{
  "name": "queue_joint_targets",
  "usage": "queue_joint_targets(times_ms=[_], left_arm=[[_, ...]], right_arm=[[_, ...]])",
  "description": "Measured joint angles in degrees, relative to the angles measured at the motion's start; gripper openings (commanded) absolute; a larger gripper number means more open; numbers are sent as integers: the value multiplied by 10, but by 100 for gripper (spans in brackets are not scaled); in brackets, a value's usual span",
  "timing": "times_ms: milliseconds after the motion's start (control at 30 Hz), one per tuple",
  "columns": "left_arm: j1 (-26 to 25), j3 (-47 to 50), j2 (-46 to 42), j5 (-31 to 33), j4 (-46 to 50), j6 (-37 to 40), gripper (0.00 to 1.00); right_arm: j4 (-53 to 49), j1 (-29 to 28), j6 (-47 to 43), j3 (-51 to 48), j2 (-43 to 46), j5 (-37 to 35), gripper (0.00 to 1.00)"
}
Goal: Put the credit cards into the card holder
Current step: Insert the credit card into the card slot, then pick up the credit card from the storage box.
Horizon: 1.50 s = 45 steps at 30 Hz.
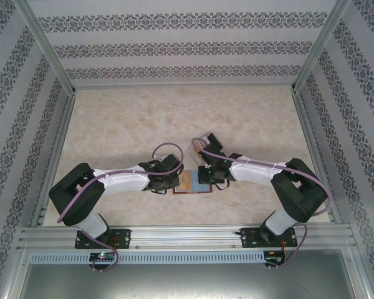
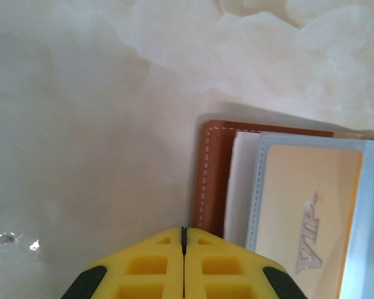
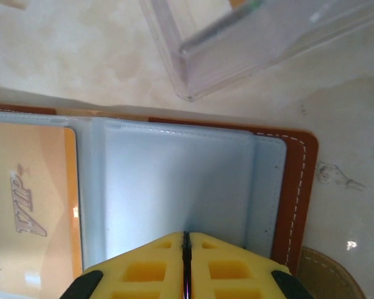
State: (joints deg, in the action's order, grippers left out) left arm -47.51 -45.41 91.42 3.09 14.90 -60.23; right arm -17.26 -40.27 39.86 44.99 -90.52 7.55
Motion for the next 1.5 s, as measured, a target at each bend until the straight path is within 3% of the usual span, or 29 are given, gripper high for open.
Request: queue_joint_targets(times_ms=[167,367,467,667,833,967,1200,1500], left_arm=[[0,0,0,2,6,2,10],[0,-19,-2,15,37,16,24],[0,-29,-18,31,56,20,27],[20,-58,-67,45,78,33,46],[82,-87,-65,-9,42,45,53],[124,-140,5,-81,-10,43,58],[134,-234,140,-160,-53,23,62],[135,-247,207,-200,-84,-18,60]], right_arm=[[-32,0,-7,0,21,-26,18],[-78,12,-30,19,85,-38,33],[-97,49,-57,57,117,-47,36],[-134,143,-135,139,110,-42,38],[-171,160,-199,227,26,-19,31],[-205,149,-234,291,-42,-17,31],[-245,126,-273,345,-103,-42,32],[-259,115,-285,357,-124,-59,34]])
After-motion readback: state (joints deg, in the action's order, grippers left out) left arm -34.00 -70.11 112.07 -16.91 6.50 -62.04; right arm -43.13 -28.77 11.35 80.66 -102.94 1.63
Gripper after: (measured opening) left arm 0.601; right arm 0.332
